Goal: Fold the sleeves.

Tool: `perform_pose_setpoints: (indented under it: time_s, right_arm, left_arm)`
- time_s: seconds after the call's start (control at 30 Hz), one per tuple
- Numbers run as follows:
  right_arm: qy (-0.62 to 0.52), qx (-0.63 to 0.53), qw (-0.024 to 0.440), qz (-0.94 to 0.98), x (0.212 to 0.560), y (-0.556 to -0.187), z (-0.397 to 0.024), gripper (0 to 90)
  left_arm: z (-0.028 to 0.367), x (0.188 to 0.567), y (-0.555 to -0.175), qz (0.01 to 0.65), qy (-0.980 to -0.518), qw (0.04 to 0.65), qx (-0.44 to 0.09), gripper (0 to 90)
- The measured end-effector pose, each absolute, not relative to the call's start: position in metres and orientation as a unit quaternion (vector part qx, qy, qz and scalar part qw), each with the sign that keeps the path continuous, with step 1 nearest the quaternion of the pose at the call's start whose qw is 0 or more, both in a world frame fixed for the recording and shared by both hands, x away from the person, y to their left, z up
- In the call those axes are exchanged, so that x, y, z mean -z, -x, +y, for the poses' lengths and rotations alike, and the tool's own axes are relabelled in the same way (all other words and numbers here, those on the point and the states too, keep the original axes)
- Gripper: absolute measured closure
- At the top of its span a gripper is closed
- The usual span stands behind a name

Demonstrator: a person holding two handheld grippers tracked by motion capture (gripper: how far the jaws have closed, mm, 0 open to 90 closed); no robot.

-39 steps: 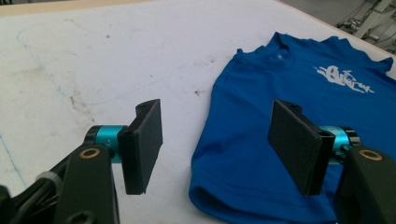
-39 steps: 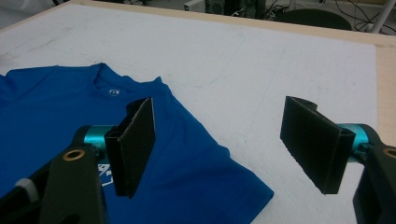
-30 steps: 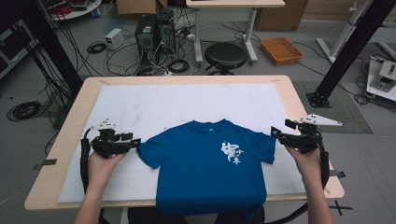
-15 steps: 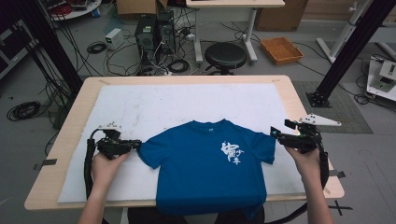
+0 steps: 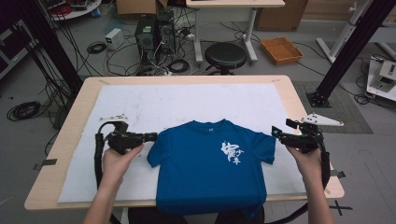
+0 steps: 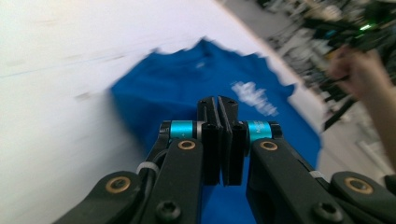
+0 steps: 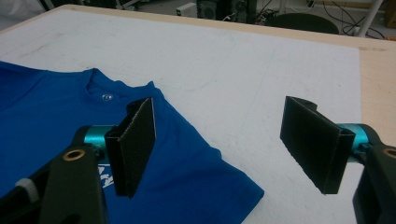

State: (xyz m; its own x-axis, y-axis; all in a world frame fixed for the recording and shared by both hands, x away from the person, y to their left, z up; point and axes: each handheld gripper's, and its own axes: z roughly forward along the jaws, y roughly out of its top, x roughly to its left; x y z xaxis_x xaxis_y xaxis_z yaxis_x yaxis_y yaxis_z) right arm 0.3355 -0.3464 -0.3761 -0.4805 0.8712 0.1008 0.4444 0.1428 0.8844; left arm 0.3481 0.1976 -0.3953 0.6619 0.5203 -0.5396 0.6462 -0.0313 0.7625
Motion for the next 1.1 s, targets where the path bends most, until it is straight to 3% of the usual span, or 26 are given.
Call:
perform_pose_setpoints:
  time_s: [0.27,0.37,0.43,0.67,0.83,1.1]
  right_arm:
    - [-0.459,-0.469,0.230,0.719,0.377,-0.334,-0.352,26.4]
    - [-0.463,-0.468,0.229,0.717,0.378,-0.334,-0.354,26.5]
    - [-0.469,-0.467,0.228,0.714,0.379,-0.333,-0.357,26.6]
    - [-0.505,-0.460,0.221,0.697,0.382,-0.333,-0.368,32.1]
    - [-0.522,-0.448,0.191,0.701,0.401,-0.343,-0.375,50.5]
    - [-0.548,-0.404,0.152,0.716,0.433,-0.369,-0.371,64.6]
  left_arm:
    - [0.124,0.404,-0.359,0.392,-0.733,0.550,0.081,87.7]
    - [0.103,0.412,-0.366,0.379,-0.736,0.558,0.059,69.9]
    - [0.102,0.412,-0.366,0.377,-0.734,0.563,0.051,62.8]
    - [0.136,0.398,-0.353,0.355,-0.732,0.578,-0.062,50.1]
    - [0.182,0.401,-0.342,0.368,-0.728,0.565,-0.126,46.8]
    - [0.232,0.412,-0.339,0.403,-0.719,0.546,-0.150,46.0]
